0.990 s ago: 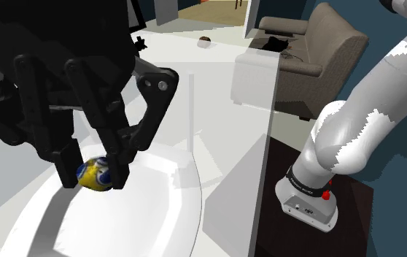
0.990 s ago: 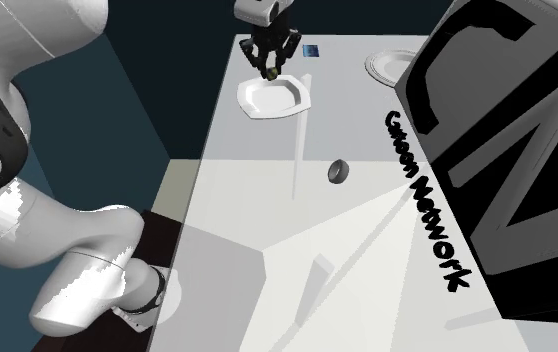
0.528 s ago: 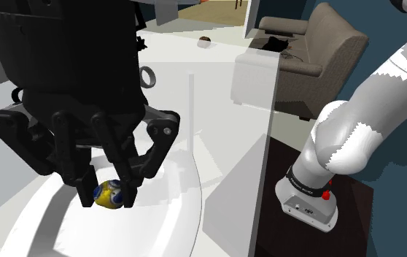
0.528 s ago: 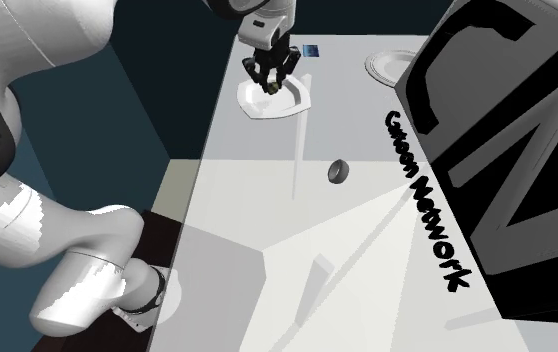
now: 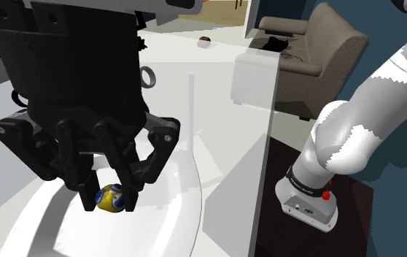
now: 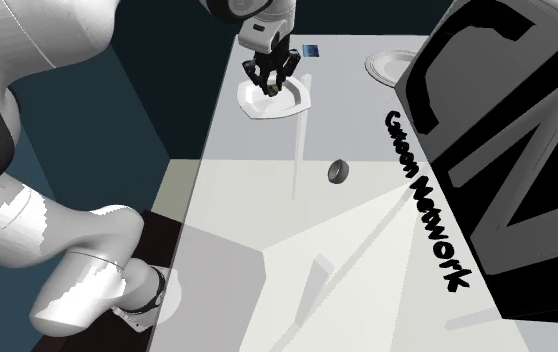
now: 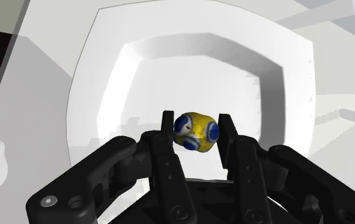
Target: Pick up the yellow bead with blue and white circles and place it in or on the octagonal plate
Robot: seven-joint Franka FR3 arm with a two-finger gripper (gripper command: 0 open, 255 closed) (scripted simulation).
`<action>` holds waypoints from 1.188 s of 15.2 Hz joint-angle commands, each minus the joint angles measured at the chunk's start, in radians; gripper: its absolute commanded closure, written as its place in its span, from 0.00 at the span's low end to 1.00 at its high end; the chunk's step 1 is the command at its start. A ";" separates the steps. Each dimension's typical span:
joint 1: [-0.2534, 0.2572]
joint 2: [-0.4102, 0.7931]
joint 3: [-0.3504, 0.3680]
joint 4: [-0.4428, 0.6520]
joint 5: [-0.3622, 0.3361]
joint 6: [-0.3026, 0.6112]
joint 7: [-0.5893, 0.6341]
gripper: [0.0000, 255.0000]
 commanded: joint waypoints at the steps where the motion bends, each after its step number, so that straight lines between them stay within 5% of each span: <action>1: 0.000 0.000 0.000 0.000 0.000 0.000 0.000 0.00; 6: 0.000 0.000 0.000 0.000 0.000 0.000 0.000 0.00; 10: -0.013 0.027 -0.016 0.143 -0.022 -0.123 0.019 0.00; 18: -0.013 0.027 -0.016 0.143 -0.022 -0.123 0.020 0.00</action>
